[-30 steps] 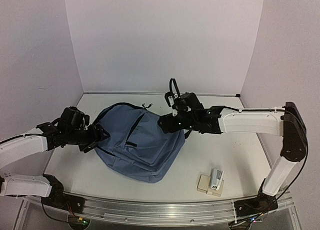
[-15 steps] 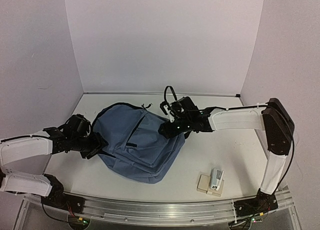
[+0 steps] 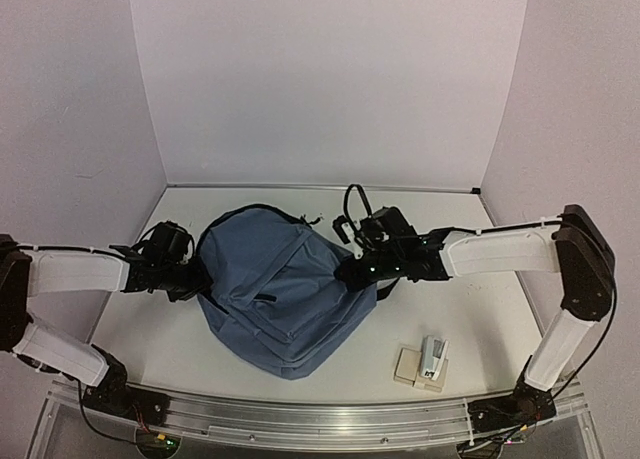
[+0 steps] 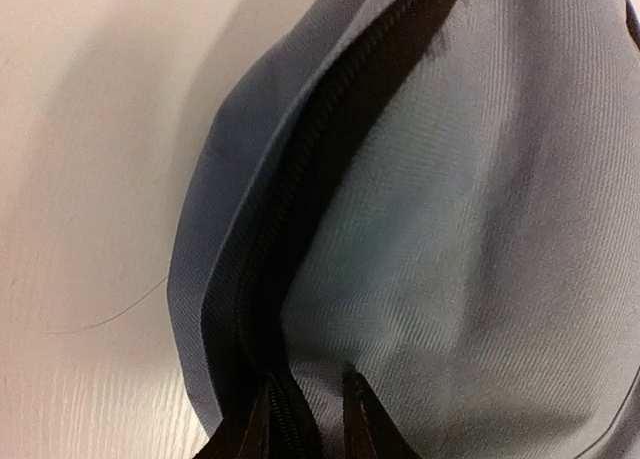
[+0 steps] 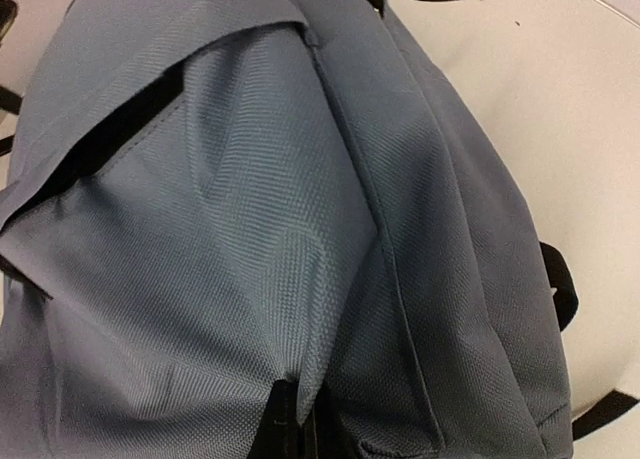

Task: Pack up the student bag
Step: Adjust the student bag at the center of the board, then unzip the student bag at the center of the board.

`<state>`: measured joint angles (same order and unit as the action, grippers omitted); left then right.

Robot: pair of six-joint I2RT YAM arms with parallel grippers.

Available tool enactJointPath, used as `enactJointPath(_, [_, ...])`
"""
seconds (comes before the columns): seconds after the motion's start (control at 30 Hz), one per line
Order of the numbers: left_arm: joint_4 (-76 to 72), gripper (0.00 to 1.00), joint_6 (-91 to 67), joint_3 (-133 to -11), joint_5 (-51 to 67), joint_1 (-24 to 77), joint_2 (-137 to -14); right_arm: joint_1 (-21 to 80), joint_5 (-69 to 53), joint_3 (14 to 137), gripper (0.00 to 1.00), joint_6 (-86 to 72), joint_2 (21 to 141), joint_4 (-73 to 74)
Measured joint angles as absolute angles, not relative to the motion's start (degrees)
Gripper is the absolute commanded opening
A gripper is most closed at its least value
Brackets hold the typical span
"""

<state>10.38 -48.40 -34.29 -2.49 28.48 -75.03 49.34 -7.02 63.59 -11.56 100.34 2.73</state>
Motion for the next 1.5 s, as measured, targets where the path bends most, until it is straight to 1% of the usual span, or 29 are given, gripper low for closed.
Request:
enactJointPath(0.03, [9.62, 0.24, -47.02, -35.59, -2.01, 28.24, -76.71, 50.12, -6.71, 61.99, 0.00, -12.80, 98.48, 3.31])
enactJointPath(0.07, [8.75, 0.24, -45.65, -36.94, -1.50, 28.07, -78.27, 50.86, -6.32, 60.68, 0.03, -13.94, 96.76, 4.04])
enactJointPath(0.1, [7.94, 0.25, -44.45, -38.20, -0.97, 27.91, -79.62, 51.46, -5.89, 59.80, 0.10, -14.85, 95.40, 4.79])
enactJointPath(0.13, [7.29, 0.28, -43.40, -39.39, -0.42, 27.80, -80.70, 52.01, -5.40, 59.28, 0.27, -15.59, 94.29, 5.68])
enactJointPath(0.2, [6.24, 0.40, -41.25, -41.85, 0.66, 27.68, -82.28, 53.25, -4.09, 59.09, 0.45, -17.02, 92.54, 7.91])
enactJointPath(0.27, [6.02, 0.55, -39.82, -43.66, 1.28, 27.68, -82.56, 55.22, -1.29, 60.00, 0.54, -17.42, 91.24, 10.42])
enactJointPath(0.33, [5.99, 0.64, -38.75, -44.78, 1.37, 27.68, -81.90, 57.99, 1.37, 62.35, 0.55, -17.39, 90.96, 12.74])
enactJointPath(0.43, [7.86, 0.74, -38.55, -44.84, 0.69, 27.69, -78.61, 61.74, 3.29, 67.13, 0.50, -16.95, 91.23, 15.10])
enactJointPath(0.53, [10.65, 0.80, -40.16, -43.14, -0.56, 27.68, -72.52, 63.96, 2.44, 72.98, 0.43, -16.62, 93.40, 15.42])
enactJointPath(0.63, [13.02, 0.84, -43.28, -39.85, -0.78, 27.68, -66.63, 64.53, -0.34, 78.91, 0.41, -16.81, 98.29, 14.67])
enactJointPath(0.7, [14.00, 0.84, -45.22, -37.61, 0.02, 27.68, -64.68, 64.63, -2.58, 81.22, 0.38, -17.30, 101.45, 14.31])
enactJointPath(0.77, [14.04, 0.81, -47.45, -34.95, 1.27, 27.68, -64.01, 64.71, -4.94, 83.19, 0.36, -18.20, 104.81, 14.21])
enactJointPath(0.8, [13.95, 0.74, -48.40, -33.66, 1.97, 27.68, -64.01, 64.71, -6.24, 84.07, 0.34, -18.73, 106.64, 14.17])
enactJointPath(0.83, [13.77, 0.65, -49.28, -32.40, 2.76, 27.68, -64.05, 64.71, -7.17, 84.58, 0.33, -19.06, 107.98, 14.09])
enactJointPath(0.87, [13.48, 0.60, -50.05, -31.21, 3.53, 27.68, -64.13, 64.71, -8.15, 85.15, 0.33, -19.67, 109.45, 14.16])
enactJointPath(0.9, [13.12, 0.57, -50.62, -30.35, 4.31, 27.68, -64.31, 64.71, -8.95, 85.55, 0.32, -20.21, 110.63, 14.18])
enactJointPath(1.1, [9.06, 0.55, -52.36, -29.21, 8.16, 27.68, -69.04, 64.71, -11.18, 87.67, 0.29, -23.08, 115.19, 14.22])
enactJointPath(1.2, [7.18, 0.45, -52.45, -29.21, 9.51, 27.68, -71.36, 64.71, -11.20, 88.57, 0.28, -24.06, 116.32, 14.04])
enactJointPath(1.3, [5.61, 0.35, -52.56, -29.21, 10.50, 27.68, -72.39, 64.71, -10.75, 88.95, 0.25, -24.64, 117.06, 13.92])
enactJointPath(1.43, [5.21, 0.27, -52.73, -29.21, 10.87, 27.68, -72.51, 64.71, -9.68, 89.59, 0.19, -24.99, 118.38, 13.78])
enactJointPath(1.5, [5.07, 0.23, -52.84, -29.21, 10.91, 27.68, -72.51, 64.72, -9.44, 89.86, 0.13, -24.87, 118.94, 13.76])
